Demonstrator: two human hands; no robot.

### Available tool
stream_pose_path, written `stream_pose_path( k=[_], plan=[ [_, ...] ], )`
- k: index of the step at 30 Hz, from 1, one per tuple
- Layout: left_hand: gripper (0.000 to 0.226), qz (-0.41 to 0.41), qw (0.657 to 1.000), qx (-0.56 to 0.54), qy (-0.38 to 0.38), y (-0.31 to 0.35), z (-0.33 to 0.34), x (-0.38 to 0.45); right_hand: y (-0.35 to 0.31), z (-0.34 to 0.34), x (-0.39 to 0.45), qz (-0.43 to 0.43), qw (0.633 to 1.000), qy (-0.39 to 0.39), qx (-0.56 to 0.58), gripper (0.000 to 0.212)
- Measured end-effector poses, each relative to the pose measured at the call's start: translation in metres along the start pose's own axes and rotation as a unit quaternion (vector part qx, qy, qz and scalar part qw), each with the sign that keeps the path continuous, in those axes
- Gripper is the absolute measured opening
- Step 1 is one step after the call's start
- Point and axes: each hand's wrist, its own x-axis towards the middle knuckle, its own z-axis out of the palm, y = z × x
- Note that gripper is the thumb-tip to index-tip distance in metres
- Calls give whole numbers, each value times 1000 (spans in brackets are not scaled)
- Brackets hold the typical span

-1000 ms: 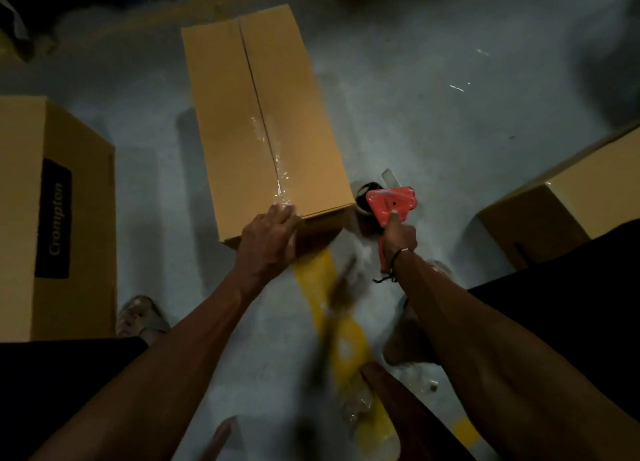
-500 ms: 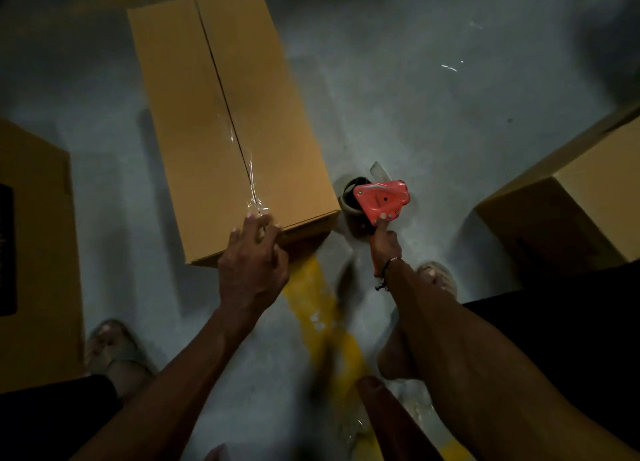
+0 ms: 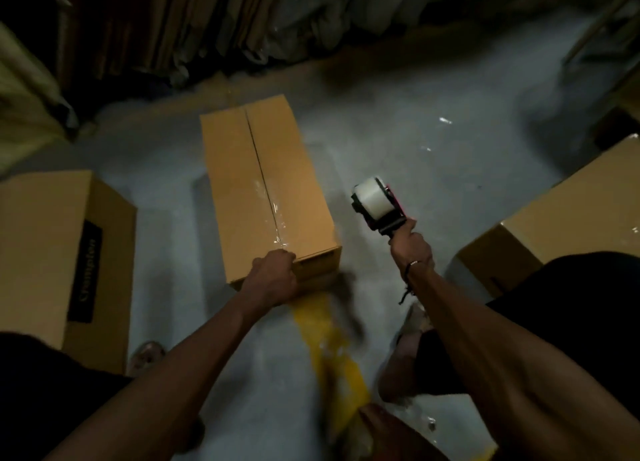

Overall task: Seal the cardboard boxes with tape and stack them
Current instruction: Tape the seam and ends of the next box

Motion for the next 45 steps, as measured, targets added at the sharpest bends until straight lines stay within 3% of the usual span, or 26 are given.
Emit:
stream_pose_path(
  k=[3, 6, 10, 13, 16, 18, 21, 23, 30, 37, 39, 40, 41, 43, 45],
  plan=[
    [41, 5, 997, -51, 60, 6, -40, -25, -32, -34, -31, -62, 997, -35, 26, 95],
    [30, 13, 985, -131, 116, 6, -81, -62, -58, -64, -72, -134, 985, -89, 70, 88],
    [20, -33, 952, -266, 151, -1, -109, -120, -73, -89, -130, -200, 952, -210, 95, 83],
    [21, -126, 871, -468, 83, 3, -109, -152, -66, -94, -164, -223, 924, -293, 103, 91],
    [33, -198, 723, -661, 14, 14, -105, -170, -60, -93, -197, -228, 903, -343, 121, 87],
    [45, -197, 629, -752, -14, 18, -103, -177, -60, -92, -216, -222, 900, -351, 131, 85],
    [52, -152, 534, -830, -41, 18, -103, -187, -62, -89, -230, -240, 899, -350, 113, 93],
    [49, -134, 501, -854, -41, 16, -108, -190, -64, -86, -233, -250, 895, -353, 108, 94],
    [28, -146, 476, -867, -23, 4, -109, -189, -70, -84, -243, -250, 883, -384, 105, 84],
    [59, -125, 345, -930, -21, -5, -100, -192, -77, -83, -244, -258, 868, -412, 104, 79],
    [63, -121, 344, -931, -22, -6, -101, -190, -78, -83, -244, -260, 864, -419, 100, 76],
    [61, -123, 361, -924, -19, -6, -102, -189, -78, -84, -245, -264, 862, -421, 95, 77],
    [54, -131, 394, -910, -12, -5, -104, -188, -79, -85, -246, -270, 862, -420, 88, 78],
    [28, -152, 501, -852, 9, -1, -106, -188, -79, -86, -248, -280, 862, -416, 77, 81],
    [20, -154, 589, -793, 26, 0, -104, -189, -78, -86, -250, -284, 859, -419, 75, 81]
  ],
)
